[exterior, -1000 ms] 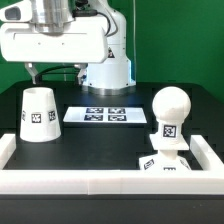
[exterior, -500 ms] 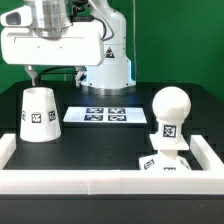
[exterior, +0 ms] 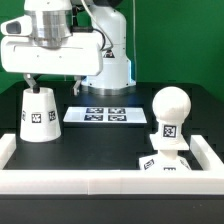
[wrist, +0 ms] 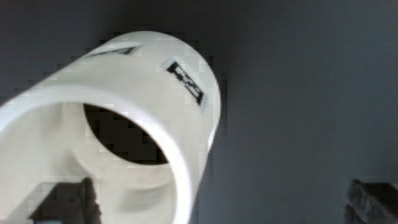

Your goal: Assemble lamp

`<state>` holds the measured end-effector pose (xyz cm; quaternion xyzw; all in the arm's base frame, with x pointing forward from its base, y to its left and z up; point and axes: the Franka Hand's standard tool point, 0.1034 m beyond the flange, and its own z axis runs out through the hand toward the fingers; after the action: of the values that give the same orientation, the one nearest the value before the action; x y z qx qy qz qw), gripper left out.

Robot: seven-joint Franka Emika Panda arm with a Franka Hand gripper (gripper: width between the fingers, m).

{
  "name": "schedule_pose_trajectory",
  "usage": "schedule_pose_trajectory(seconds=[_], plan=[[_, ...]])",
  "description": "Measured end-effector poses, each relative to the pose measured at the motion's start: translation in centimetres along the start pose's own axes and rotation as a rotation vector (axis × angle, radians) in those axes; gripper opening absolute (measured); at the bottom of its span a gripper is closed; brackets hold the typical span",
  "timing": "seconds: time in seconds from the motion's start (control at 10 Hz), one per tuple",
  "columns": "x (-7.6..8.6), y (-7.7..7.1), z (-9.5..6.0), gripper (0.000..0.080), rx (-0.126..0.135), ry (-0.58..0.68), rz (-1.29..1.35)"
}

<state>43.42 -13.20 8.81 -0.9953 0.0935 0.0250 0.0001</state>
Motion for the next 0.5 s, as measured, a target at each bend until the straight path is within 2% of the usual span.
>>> schedule_pose_trajectory(seconds=[0.2,0.3,0.4,0.5], plan=[[-0.04,-0.11,0.47,0.0699,-0.005,-0.004,-0.004],[-0.01,-0.22,0.46,0.0656,-0.005,-0.004,-0.007],[0.01,-0.19,0.52,0.0656,-0.006,-0.002,-0.008],[0.02,-0.15,0.62,0.052,-0.008,-0.001,-0.009]])
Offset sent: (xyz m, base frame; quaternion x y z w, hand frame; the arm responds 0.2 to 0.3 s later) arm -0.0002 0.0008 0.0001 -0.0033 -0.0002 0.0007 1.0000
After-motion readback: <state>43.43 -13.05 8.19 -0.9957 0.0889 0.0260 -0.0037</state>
